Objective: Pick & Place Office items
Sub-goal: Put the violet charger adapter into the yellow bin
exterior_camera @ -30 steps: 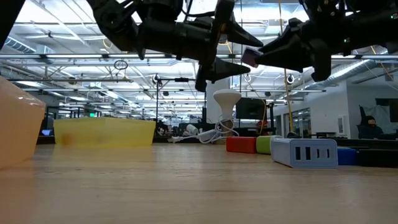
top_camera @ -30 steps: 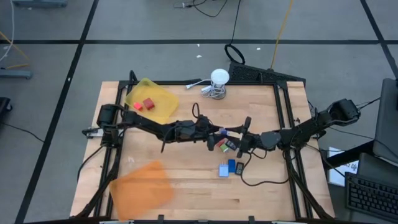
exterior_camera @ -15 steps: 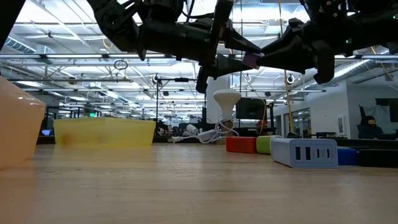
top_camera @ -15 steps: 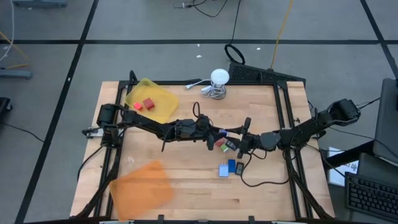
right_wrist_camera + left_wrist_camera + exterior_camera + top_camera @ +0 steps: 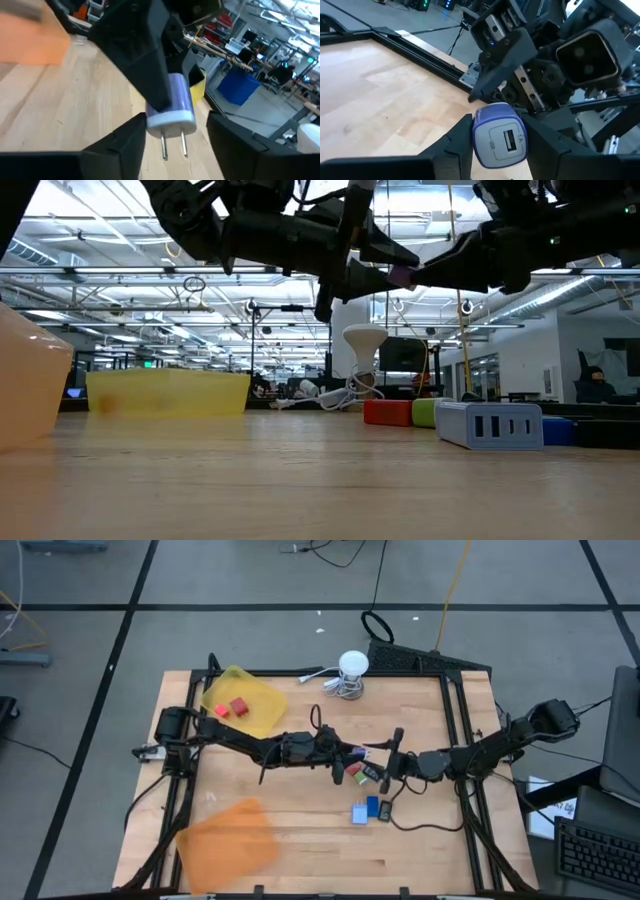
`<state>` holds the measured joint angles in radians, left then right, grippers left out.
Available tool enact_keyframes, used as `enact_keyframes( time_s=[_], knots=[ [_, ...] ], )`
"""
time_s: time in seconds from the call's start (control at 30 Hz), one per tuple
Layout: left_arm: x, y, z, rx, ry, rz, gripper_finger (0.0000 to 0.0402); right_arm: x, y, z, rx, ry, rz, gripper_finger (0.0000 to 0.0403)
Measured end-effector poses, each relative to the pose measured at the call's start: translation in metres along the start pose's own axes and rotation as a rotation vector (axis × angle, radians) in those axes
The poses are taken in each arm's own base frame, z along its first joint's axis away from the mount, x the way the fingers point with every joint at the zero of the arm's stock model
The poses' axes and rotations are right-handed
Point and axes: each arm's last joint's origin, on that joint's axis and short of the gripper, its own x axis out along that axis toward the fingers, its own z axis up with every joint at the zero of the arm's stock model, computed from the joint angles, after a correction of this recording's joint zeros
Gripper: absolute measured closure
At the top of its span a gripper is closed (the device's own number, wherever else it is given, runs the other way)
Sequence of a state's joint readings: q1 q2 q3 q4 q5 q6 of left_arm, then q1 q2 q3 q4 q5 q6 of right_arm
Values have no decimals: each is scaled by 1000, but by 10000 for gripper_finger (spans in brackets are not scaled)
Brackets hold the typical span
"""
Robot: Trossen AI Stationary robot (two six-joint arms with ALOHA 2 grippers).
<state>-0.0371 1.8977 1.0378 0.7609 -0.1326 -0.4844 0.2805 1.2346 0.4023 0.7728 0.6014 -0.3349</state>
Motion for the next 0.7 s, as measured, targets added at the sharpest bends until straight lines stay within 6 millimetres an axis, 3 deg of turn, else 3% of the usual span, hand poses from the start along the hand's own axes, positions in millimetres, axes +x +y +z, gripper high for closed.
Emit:
enact_keyframes(
  time_s=[0.13, 0.3, 0.5, 0.7],
  knots=[
    [-7, -2, 11, 37, 14, 47, 266, -1, -2, 1, 29, -2, -4, 173],
    [-30, -8, 25, 125, 42, 218, 266, -7, -7, 6, 82, -6, -3, 155],
    [-81, -20, 33, 234, -32, 398, 266, -16, -14, 7, 105, 24, 7, 159],
    [-142, 4, 18, 168, -129, 566, 266, -19, -17, 8, 122, 26, 8, 162]
  ],
)
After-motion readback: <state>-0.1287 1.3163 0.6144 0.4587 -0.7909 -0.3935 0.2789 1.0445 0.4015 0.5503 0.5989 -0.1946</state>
